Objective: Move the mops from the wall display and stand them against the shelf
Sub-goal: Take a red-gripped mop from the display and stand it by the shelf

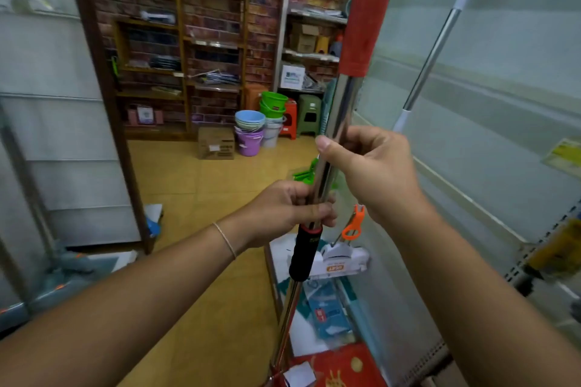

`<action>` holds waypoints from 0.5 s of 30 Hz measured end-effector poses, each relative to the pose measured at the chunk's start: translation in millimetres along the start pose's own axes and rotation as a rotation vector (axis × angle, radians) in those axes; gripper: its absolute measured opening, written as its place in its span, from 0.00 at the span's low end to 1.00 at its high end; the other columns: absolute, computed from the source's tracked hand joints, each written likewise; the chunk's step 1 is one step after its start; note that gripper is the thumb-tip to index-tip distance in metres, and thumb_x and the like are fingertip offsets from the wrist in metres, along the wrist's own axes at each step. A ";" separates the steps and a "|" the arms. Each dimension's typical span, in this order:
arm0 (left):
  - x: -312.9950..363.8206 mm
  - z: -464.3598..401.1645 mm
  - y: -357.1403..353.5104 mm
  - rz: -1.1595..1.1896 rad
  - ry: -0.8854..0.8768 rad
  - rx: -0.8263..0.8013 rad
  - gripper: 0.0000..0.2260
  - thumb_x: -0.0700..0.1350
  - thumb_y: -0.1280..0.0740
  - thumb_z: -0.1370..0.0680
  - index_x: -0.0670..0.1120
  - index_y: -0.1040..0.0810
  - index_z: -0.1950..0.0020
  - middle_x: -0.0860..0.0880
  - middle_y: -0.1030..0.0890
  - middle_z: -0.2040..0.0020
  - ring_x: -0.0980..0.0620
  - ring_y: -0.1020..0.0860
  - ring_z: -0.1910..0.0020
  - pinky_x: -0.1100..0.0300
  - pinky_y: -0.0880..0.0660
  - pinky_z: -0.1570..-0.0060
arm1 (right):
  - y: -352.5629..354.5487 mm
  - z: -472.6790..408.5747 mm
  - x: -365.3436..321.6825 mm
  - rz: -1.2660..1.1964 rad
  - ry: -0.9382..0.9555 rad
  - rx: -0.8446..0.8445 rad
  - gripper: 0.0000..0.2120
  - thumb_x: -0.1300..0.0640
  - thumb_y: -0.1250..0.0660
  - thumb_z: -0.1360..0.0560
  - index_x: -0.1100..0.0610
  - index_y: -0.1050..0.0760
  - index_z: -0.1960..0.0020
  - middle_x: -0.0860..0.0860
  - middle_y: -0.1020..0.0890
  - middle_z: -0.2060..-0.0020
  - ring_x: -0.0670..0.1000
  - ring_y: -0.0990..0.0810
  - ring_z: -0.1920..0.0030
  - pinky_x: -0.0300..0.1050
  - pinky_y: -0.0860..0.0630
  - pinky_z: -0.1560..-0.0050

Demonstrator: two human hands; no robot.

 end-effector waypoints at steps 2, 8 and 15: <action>4.2 -20.8 0.9 0.006 -0.037 -0.024 0.10 0.44 0.31 0.26 0.40 0.19 0.47 0.41 0.15 0.51 0.43 0.17 0.48 0.53 0.21 0.46 | 4.2 -11.6 7.8 0.013 -0.027 0.032 0.05 0.57 0.24 0.29 0.54 0.17 0.63 0.51 0.19 0.70 0.46 0.24 0.68 0.42 0.26 0.67; 13.9 -88.2 2.9 0.031 -0.120 -0.114 0.10 0.35 0.33 0.24 0.32 0.22 0.45 0.38 0.17 0.54 0.43 0.18 0.53 0.49 0.22 0.44 | 18.6 -41.0 35.2 0.084 -0.128 0.161 0.09 0.61 0.26 0.27 0.55 0.19 0.65 0.47 0.21 0.75 0.45 0.24 0.76 0.37 0.27 0.78; 27.8 -155.5 -2.2 0.104 -0.134 -0.275 0.03 0.32 0.32 0.25 0.37 0.21 0.53 0.42 0.19 0.61 0.49 0.19 0.61 0.57 0.20 0.52 | 42.7 -85.3 11.7 0.274 -0.083 0.337 0.02 0.55 0.26 0.27 0.53 0.17 0.58 0.51 0.15 0.65 0.44 0.19 0.64 0.41 0.21 0.60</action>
Point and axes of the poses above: each hand's wrist, its own z-axis away from the middle knuckle, its own y-axis out of the back of the hand, x = y × z, the point moved 8 cm from there along -z, towards the middle knuckle
